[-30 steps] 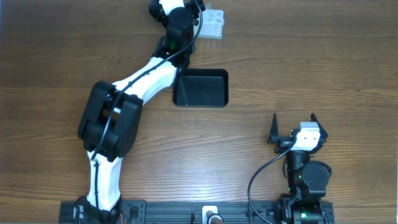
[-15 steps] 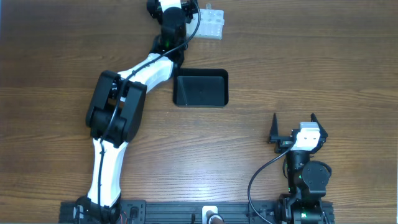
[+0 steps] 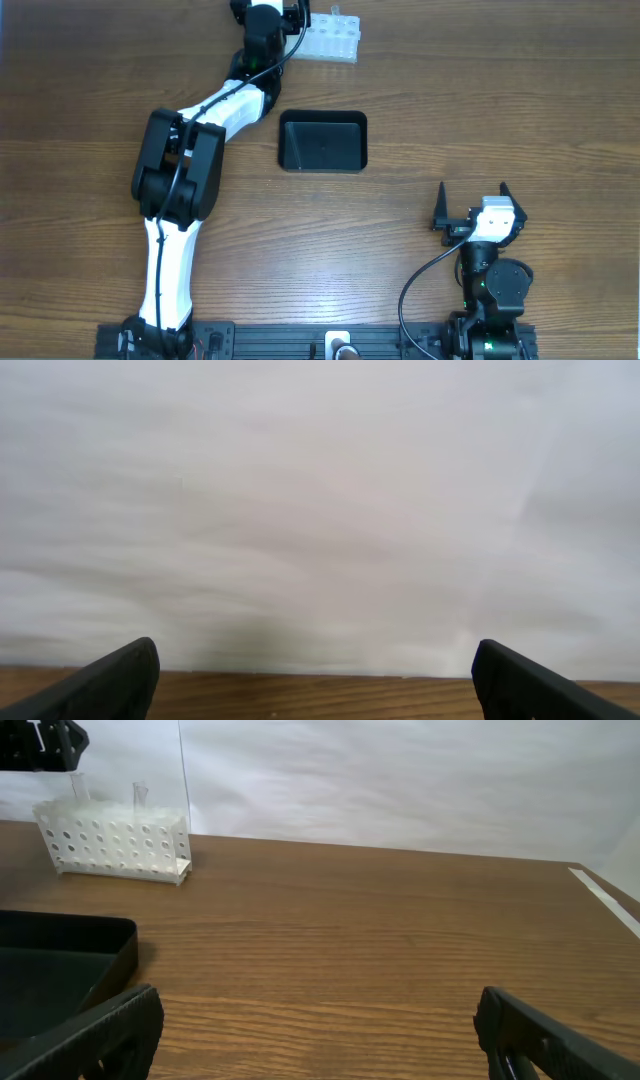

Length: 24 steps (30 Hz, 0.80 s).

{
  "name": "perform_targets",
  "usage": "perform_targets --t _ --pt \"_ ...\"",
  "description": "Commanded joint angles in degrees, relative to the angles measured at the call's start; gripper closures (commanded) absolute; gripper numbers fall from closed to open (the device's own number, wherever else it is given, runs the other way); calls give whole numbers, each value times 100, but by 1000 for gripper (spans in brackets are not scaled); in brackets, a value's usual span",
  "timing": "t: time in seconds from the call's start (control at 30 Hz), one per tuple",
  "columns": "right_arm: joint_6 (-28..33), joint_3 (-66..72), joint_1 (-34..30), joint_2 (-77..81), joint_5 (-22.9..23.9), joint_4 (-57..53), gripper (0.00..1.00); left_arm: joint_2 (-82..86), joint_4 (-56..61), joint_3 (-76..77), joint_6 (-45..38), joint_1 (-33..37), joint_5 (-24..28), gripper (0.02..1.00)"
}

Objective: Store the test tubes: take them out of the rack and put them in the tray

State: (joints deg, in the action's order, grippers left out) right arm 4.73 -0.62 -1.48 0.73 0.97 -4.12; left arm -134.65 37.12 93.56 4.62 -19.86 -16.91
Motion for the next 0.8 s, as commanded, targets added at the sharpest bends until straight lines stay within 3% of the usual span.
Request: perform_targets --t 0.03,0.67,0.8 --pt "7 33 -20 -42 -9 -15 9 -302 -37 459 -293 -55 280 18" --pt "7 33 -20 -39 -9 -15 9 -531 -761 691 -271 -205 400 75" --pt "7 33 -20 -39 -9 -15 9 -531 -761 691 -273 -205 380 169"
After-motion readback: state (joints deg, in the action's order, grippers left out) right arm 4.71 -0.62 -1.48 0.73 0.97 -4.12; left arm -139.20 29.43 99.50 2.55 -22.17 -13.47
